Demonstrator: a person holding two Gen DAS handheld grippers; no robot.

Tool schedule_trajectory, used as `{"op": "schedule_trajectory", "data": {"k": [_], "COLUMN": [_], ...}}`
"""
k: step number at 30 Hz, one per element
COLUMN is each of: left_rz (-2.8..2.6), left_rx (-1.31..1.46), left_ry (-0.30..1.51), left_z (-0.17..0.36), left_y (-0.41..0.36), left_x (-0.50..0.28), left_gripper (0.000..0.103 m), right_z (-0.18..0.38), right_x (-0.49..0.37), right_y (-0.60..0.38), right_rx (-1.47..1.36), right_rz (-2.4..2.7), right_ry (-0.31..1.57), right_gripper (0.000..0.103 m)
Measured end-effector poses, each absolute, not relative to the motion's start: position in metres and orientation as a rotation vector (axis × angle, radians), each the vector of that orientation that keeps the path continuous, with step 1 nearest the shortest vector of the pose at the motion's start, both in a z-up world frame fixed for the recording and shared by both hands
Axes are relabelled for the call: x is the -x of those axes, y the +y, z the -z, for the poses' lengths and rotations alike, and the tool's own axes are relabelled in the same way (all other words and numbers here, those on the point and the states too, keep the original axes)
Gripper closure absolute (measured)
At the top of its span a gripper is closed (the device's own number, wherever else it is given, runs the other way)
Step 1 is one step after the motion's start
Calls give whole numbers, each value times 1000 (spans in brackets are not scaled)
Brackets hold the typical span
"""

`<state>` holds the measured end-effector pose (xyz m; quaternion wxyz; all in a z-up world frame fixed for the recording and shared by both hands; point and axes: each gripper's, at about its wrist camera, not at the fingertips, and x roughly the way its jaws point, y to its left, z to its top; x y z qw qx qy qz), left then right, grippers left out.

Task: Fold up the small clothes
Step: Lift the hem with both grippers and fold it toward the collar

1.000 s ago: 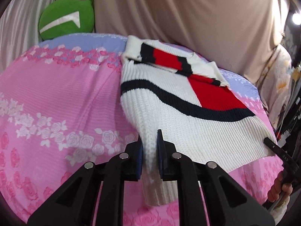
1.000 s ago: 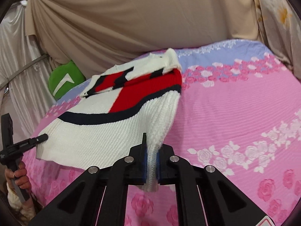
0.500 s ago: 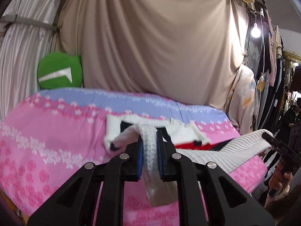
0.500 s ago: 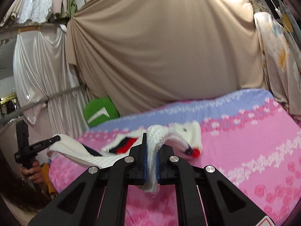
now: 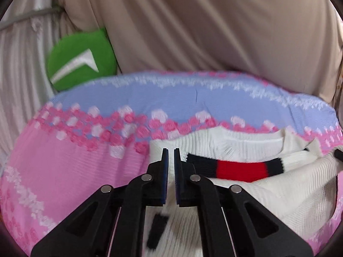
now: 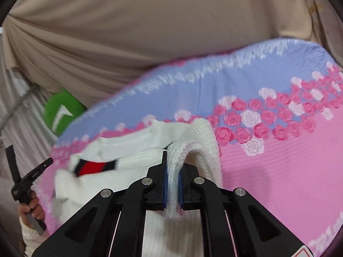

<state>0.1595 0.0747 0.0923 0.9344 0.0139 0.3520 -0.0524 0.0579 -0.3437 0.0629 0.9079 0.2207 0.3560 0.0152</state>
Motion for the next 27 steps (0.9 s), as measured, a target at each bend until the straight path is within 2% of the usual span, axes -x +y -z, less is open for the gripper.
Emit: {"op": "schedule_trajectory", "data": {"k": [3,5,6,8,13,16,18,21,25,27], "left_rz": [167,244,290,372,558,616,557,473,221,166], "left_rx": [24,45,52,51,-48,-108,-204,-227,-89,-61], "left_ry": [759,744,737,731,819,958,969,865,660,599], "left_z": [-82,-90,-94,-99,-81,-49,-37,-59,-119,-141], "left_y": [87,94,96,101,83,52,28,10,41,67], "left_x": [-170,-155,-145,-118,-55,-55,-69,-107,-156,-155], "left_gripper": [98,89,73,52,51,51,53,51,53,48], "right_z": [-48,-55,-59,-71,-75,-59,-53,-61,-96,-105], "right_x": [-75,-65,-58,-33,17,9,-14,-66,-84,-62], "right_y": [-351,-358,-361,-366,-344,-306,-287,-277,-330,-340], "right_rx": [-507,-533,-534,-516,-372,-222,-133,-69,-330,-335], "right_rz": [-65,-98,-107,-107,-174,-250,-246,-155,-30,-30], "right_ry": [764,723,702,662,688,770,801,783,650,600], "right_gripper": [90,87,84,76,75,76,76,76,78,69]}}
